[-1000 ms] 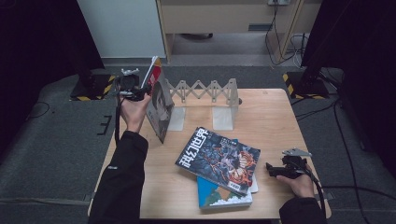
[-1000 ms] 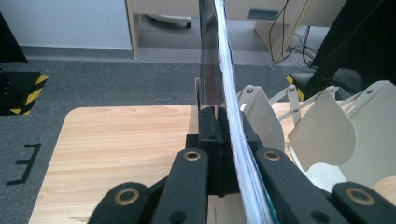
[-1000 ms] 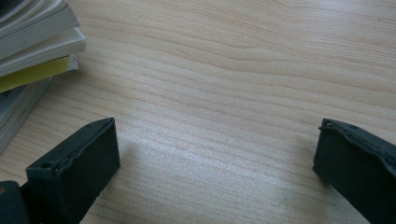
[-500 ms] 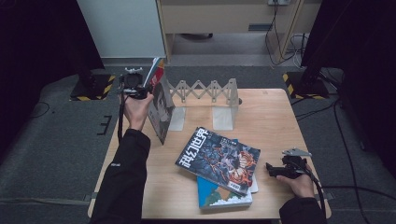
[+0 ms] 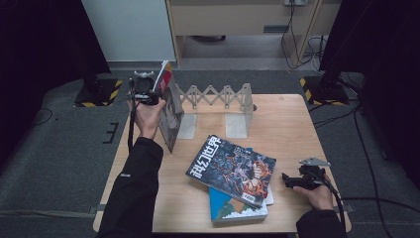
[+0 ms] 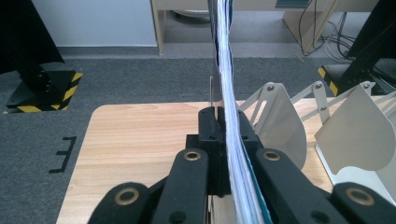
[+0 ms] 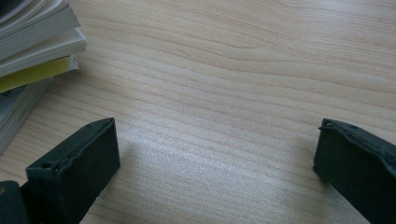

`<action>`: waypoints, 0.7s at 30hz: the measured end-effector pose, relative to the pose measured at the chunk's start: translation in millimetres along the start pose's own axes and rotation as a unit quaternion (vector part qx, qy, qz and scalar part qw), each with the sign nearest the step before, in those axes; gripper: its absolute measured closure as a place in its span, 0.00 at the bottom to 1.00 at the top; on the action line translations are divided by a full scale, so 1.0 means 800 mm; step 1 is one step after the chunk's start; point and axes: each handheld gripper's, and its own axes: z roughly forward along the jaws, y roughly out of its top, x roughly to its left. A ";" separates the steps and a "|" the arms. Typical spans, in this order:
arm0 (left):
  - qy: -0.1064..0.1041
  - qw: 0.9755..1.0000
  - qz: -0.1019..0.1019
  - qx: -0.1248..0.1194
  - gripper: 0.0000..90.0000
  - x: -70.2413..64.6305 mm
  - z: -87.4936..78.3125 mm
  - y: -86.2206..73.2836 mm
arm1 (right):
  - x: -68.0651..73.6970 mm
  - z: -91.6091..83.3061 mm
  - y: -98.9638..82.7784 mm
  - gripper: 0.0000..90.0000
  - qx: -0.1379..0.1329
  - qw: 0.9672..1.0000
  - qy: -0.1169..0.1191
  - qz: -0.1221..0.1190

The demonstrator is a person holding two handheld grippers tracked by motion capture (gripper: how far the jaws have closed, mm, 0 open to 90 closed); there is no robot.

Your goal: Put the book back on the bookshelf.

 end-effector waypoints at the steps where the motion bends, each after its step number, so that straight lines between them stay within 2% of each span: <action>1: 0.001 1.000 0.001 0.001 0.96 0.000 0.000 0.000 | 0.000 0.000 0.000 0.01 0.000 1.000 0.000 0.000; 4: 0.004 1.000 0.011 0.002 0.96 -0.004 0.002 -0.002 | 0.000 0.000 0.000 0.01 0.000 1.000 0.000 0.000; 7: 0.002 1.000 0.012 0.002 0.96 -0.005 0.005 -0.004 | 0.000 0.000 0.000 0.01 0.000 1.000 0.000 0.000; 16: -0.025 1.000 0.010 -0.001 0.95 -0.006 0.004 -0.005 | 0.000 0.000 0.000 0.01 0.000 1.000 0.000 0.000; 21: -0.018 1.000 0.016 -0.002 0.96 -0.009 0.005 -0.004 | 0.000 0.000 0.000 0.01 0.000 1.000 0.000 0.000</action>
